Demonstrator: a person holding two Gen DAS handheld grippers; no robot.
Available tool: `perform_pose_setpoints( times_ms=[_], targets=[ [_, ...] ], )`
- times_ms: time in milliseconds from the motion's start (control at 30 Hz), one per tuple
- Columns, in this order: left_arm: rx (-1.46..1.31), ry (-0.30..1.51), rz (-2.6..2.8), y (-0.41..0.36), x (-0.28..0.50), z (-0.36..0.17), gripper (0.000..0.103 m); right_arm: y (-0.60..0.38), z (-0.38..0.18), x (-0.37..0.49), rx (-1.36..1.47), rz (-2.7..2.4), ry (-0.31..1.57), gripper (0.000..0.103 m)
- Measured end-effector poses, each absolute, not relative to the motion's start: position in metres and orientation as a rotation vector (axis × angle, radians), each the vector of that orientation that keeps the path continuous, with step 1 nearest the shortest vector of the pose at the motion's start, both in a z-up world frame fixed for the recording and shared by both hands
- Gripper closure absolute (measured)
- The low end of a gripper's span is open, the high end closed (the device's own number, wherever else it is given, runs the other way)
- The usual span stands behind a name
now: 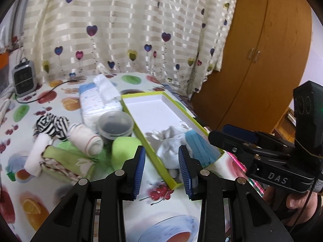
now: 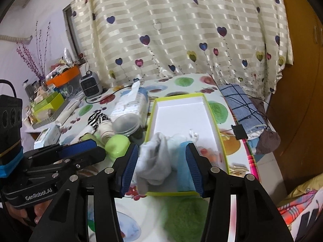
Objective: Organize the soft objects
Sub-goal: 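Lower both tools into the white box and open them to release sock and mask, then move both tools back from the box toward the items on the table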
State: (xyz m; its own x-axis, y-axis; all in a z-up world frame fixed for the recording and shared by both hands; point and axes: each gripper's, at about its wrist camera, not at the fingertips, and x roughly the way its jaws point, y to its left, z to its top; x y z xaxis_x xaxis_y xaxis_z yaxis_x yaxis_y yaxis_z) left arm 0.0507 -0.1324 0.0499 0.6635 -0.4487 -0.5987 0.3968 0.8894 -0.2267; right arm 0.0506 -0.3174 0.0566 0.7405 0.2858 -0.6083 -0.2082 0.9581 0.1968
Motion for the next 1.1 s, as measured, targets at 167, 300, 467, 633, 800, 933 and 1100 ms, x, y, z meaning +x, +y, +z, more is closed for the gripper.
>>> perform_pose_setpoints(
  times_ms=[167,300,467,633,800,933,1100],
  targets=[
    [-0.095,0.685,-0.448,-0.118,0.047,0.053,0.071,-0.303,0.063,0.046,0.089,0.298,0.670,0.052],
    [-0.104,0.676,-0.423,-0.108,0.043,0.054,0.071,-0.292,0.065,0.043,0.074,0.317,0.663,0.052],
    [-0.114,0.673,-0.394,-0.096,0.040,0.052,0.071,-0.280,0.070,0.039,0.053,0.339,0.651,0.052],
    [-0.127,0.673,-0.366,-0.086,0.039,0.049,0.071,-0.270,0.071,0.038,0.039,0.362,0.650,0.052],
    [-0.132,0.678,-0.342,-0.078,0.037,0.045,0.071,-0.262,0.071,0.036,0.027,0.387,0.661,0.052],
    [-0.137,0.685,-0.322,-0.072,0.038,0.043,0.071,-0.257,0.070,0.035,0.019,0.392,0.663,0.052],
    [-0.149,0.691,-0.304,-0.063,0.039,0.040,0.071,-0.251,0.072,0.034,0.009,0.401,0.665,0.052]
  ],
)
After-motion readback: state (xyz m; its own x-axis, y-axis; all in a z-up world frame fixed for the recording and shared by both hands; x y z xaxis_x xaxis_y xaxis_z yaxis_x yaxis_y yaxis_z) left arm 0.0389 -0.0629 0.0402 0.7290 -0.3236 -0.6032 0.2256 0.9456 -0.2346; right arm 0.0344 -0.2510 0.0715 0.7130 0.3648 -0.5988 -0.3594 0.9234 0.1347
